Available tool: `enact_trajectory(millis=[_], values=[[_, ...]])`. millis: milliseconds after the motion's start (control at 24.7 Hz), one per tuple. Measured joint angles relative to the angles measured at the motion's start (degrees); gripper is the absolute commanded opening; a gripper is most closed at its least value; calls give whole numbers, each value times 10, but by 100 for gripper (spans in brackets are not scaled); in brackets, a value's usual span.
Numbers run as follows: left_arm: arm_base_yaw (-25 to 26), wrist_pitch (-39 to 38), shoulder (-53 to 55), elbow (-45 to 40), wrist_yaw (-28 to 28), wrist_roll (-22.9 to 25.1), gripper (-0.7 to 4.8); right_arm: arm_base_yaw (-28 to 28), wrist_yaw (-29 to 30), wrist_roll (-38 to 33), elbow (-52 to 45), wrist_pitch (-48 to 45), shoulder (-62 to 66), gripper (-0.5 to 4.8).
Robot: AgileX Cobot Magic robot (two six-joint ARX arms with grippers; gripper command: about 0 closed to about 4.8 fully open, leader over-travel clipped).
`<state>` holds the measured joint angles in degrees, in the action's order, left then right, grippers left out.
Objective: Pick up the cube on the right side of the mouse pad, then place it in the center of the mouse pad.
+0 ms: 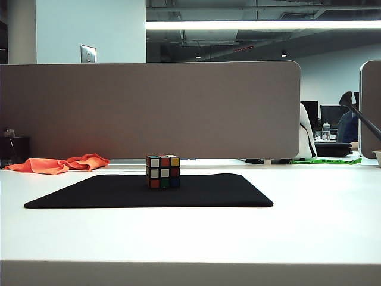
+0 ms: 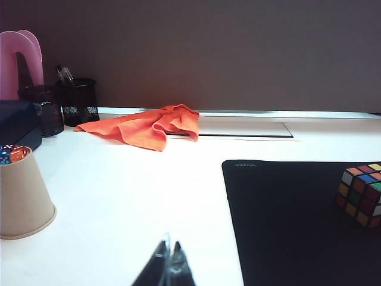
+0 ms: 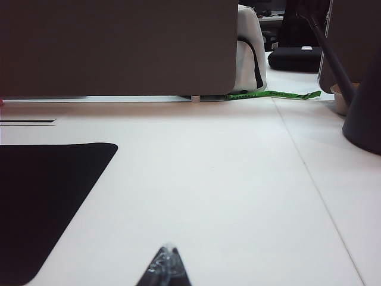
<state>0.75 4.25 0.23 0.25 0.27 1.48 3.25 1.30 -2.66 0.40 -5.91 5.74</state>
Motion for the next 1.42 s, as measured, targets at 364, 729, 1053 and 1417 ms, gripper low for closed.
enact_trajectory(millis=[364,729,1053,1417], values=[[0,-1,0,0,0,0,-5,0,0,0,0,2,-18,-5],[0,-2,0,0,0,0,-5,0,0,0,0,23,-58,-5],[0,-2,0,0,0,0,-5,0,0,0,0,23,-58,-5],[0,-2,0,0,0,0,-5,0,0,0,0,23,-58,-5]])
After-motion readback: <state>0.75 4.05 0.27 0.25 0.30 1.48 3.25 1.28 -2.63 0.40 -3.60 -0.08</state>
